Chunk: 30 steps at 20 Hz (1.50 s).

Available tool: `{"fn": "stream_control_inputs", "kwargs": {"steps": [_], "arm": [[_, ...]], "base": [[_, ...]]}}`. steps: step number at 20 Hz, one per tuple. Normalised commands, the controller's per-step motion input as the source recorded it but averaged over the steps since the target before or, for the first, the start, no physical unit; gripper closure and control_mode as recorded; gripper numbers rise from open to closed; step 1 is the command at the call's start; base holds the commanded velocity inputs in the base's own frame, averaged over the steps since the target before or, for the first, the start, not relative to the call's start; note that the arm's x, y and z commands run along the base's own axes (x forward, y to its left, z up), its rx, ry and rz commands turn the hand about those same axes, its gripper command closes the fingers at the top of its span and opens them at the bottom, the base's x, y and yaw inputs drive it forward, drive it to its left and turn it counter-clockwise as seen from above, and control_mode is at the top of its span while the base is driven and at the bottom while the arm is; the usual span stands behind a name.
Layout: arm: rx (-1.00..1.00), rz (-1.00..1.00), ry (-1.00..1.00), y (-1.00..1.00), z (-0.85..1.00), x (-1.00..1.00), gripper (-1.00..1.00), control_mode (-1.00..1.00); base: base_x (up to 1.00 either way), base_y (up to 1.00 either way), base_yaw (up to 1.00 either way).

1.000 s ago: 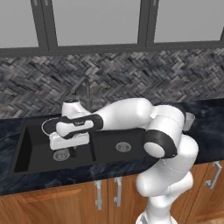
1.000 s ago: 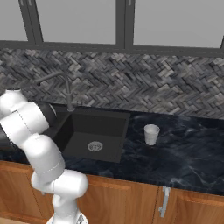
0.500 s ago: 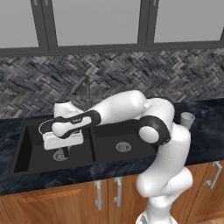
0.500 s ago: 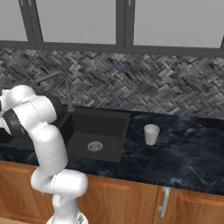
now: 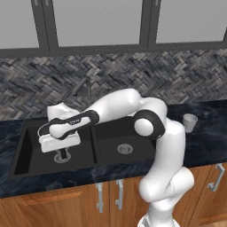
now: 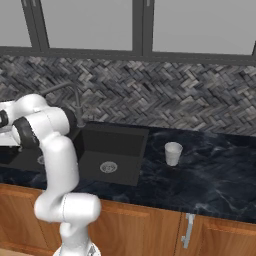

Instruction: Place the pan in the left basin and the glass cup in the right basin of the sink.

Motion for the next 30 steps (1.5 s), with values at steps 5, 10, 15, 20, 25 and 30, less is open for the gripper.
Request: {"fn": "stream_control_inputs", "kwargs": {"steps": [5, 10, 15, 20, 25, 30], "arm": [[-0.03, 0.07, 0.0, 0.05, -0.08, 0.05, 1.0, -1.0], [-0.02, 0.09, 0.0, 0.04, -0.05, 0.0, 1.0, -1.0], [-0.03, 0.05, 0.0, 0.01, -0.04, 0.12, 1.0, -1.0], [-0.02, 0.04, 0.0, -0.02, -0.03, 0.19, 1.0, -1.0], [0.0, 0.13, 0.0, -0.02, -0.12, 0.15, 1.0, -1.0], [0.0, 0.21, 0.0, -0.01, -0.18, 0.17, 1.0, -1.0]], "base": [[0.0, 0.0, 0.0], [0.0, 0.0, 0.0], [0.0, 0.0, 0.0], [0.0, 0.0, 0.0], [0.0, 0.0, 0.0], [0.0, 0.0, 0.0]]}}
